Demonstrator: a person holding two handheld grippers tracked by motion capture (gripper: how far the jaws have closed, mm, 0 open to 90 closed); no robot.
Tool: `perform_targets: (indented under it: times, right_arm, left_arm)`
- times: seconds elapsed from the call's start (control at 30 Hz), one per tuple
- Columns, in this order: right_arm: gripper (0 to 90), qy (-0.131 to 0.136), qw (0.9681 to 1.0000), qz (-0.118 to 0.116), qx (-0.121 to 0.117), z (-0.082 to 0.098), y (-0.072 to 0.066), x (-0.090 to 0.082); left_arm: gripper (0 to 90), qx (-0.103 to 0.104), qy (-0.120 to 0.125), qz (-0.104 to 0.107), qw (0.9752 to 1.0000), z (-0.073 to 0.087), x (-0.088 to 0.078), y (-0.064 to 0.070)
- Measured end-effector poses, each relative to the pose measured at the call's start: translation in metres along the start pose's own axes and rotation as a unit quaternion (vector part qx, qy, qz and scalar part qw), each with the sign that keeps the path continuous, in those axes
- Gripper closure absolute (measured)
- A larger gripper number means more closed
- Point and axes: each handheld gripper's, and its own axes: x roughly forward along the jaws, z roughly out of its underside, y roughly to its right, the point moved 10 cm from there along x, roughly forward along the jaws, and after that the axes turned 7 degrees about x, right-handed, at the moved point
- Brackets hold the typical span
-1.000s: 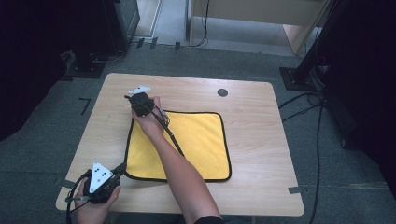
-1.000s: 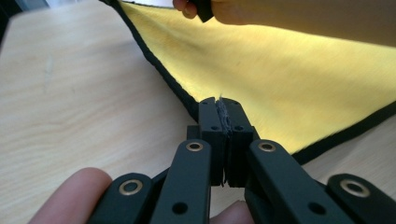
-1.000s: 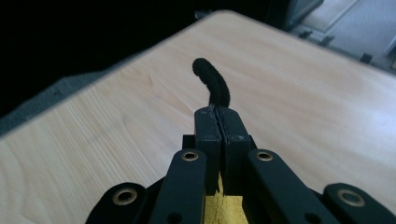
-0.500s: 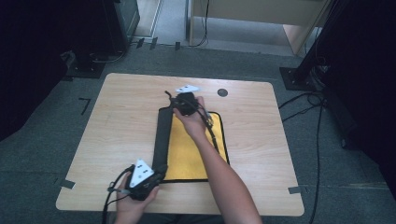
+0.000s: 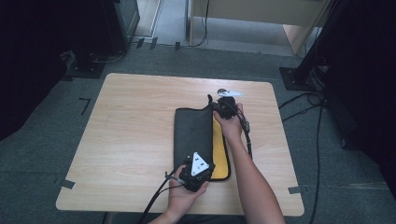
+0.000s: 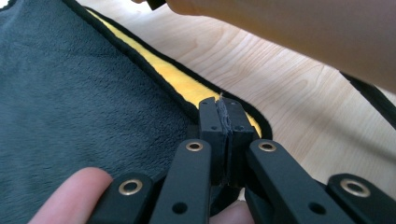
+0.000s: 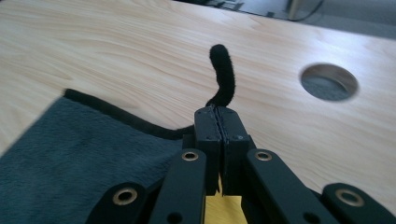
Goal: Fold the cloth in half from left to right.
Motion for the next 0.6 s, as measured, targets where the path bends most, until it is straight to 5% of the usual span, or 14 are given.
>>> perform_targets:
  times: [0.13, 0.2, 0.27, 0.33, 0.47, 0.6]
  right_arm:
    - [88.2, -0.008, 0.9998, 0.014, 0.015, 0.014, 0.018, 0.005]
    - [82.1, -0.009, 0.9995, 0.024, 0.015, 0.019, 0.025, 0.008]
    - [71.8, -0.011, 0.9985, 0.05, 0.02, 0.022, 0.035, 0.007]
    - [68.3, -0.005, 0.9985, 0.046, 0.03, 0.022, 0.039, 0.003]
    - [67.6, -0.006, 0.9986, 0.046, 0.025, 0.026, 0.043, -0.011]
    - [70.6, 0.002, 0.9993, 0.025, 0.026, 0.034, 0.035, -0.03]
  left_arm:
    - [88.7, -0.002, -0.006, 0.008, 0.9999, -0.001, 0.015, 0.007]
    - [74.8, -0.019, 0.003, 0.027, 0.9994, -0.003, 0.017, 0.01]
    - [60.2, -0.009, 0.008, 0.027, 0.9996, -0.004, 0.011, 0.011]
    - [52.1, 0.003, 0.016, 0.029, 0.9994, -0.003, -0.001, 0.009]
    - [49.4, -0.001, 0.028, 0.03, 0.9992, 0.002, -0.026, -0.006]
    - [49.5, -0.014, 0.026, 0.008, 0.9995, 0.018, -0.049, -0.034]
